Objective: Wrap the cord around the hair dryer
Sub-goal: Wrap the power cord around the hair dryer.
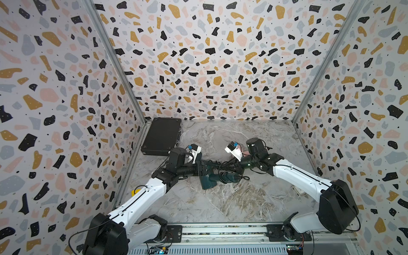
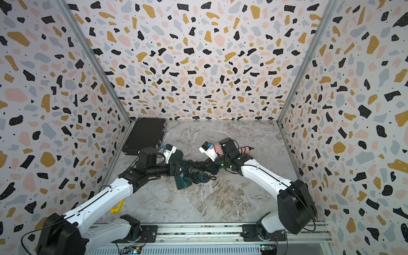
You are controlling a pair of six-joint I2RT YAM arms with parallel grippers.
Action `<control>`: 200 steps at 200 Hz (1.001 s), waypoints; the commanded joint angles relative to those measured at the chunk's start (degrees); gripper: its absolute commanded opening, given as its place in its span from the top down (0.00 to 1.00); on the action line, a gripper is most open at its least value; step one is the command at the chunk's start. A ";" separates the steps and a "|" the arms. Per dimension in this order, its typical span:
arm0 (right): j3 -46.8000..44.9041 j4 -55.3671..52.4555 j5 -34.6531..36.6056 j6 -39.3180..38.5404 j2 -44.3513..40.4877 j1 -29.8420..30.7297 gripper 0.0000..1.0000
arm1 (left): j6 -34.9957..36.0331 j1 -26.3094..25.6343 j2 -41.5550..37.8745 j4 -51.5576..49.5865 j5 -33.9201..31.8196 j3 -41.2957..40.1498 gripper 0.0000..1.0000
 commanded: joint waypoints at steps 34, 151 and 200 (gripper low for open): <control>-10.72 23.21 2.32 11.82 -4.80 -0.25 1.00 | -15.92 1.12 -0.60 13.27 -8.83 -3.44 1.00; -21.53 37.29 10.25 15.97 -5.81 5.69 1.00 | -26.31 1.22 2.02 10.19 -20.87 -6.26 1.00; -20.10 33.76 9.13 17.41 -1.54 6.70 1.00 | -25.97 1.22 3.07 9.95 -20.84 -5.35 1.00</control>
